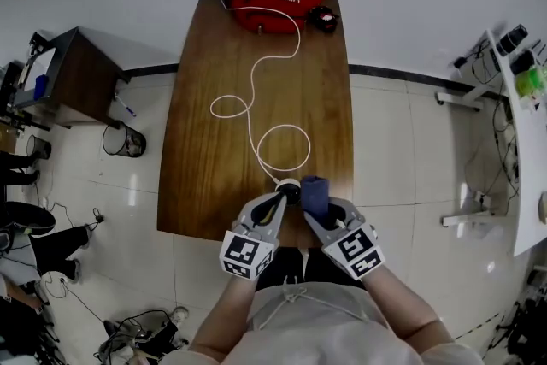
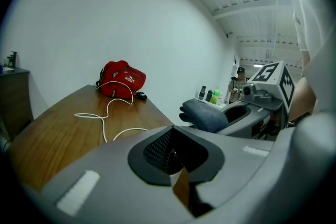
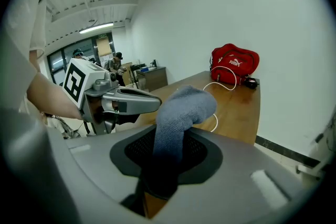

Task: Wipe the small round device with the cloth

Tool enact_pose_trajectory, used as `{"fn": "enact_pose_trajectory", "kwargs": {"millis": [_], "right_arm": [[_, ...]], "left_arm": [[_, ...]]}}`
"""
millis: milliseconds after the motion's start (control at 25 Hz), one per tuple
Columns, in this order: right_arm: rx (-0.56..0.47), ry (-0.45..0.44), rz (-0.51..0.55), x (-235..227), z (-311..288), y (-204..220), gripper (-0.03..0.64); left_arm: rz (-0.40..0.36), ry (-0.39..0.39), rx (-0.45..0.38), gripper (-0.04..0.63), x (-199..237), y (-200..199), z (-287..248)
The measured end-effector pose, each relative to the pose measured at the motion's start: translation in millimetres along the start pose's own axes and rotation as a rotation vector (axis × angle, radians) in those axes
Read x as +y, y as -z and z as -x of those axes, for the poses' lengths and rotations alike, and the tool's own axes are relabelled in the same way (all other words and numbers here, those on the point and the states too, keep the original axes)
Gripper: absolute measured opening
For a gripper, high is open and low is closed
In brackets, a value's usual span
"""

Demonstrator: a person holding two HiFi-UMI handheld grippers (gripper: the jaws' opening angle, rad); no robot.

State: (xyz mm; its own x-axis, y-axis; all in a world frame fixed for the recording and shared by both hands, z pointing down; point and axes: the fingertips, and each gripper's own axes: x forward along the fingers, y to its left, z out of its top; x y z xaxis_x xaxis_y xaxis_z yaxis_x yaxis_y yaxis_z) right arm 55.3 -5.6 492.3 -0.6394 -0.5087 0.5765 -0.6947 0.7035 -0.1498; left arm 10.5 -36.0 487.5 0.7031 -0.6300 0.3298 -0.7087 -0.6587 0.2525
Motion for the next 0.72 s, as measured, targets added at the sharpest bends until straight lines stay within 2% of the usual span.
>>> {"fn": "enact_pose_trajectory", "kwargs": {"millis": [280, 440, 600, 720], "right_arm": [[0.067, -0.126, 0.007, -6.7, -29.2, 10.8, 0.115], [0.131, -0.213, -0.054, -10.0, -42.3, 27.2, 0.115], [0.153, -0.273, -0.105, -18.2, -47.4, 32.6, 0.117], [0.169, -0.283, -0.149, -23.4, -50.0, 40.7, 0.117]], "left_arm": [[0.012, -0.047, 0.029, 0.006, 8.3, 8.3, -18.7], [-0.015, -0.046, 0.028, 0.006, 5.3, 7.3, -23.0], [0.008, -0.052, 0.010, 0.006, 6.5, 7.1, -22.9], [0.028, -0.045, 0.018, 0.006, 7.2, 7.0, -23.3]]}}
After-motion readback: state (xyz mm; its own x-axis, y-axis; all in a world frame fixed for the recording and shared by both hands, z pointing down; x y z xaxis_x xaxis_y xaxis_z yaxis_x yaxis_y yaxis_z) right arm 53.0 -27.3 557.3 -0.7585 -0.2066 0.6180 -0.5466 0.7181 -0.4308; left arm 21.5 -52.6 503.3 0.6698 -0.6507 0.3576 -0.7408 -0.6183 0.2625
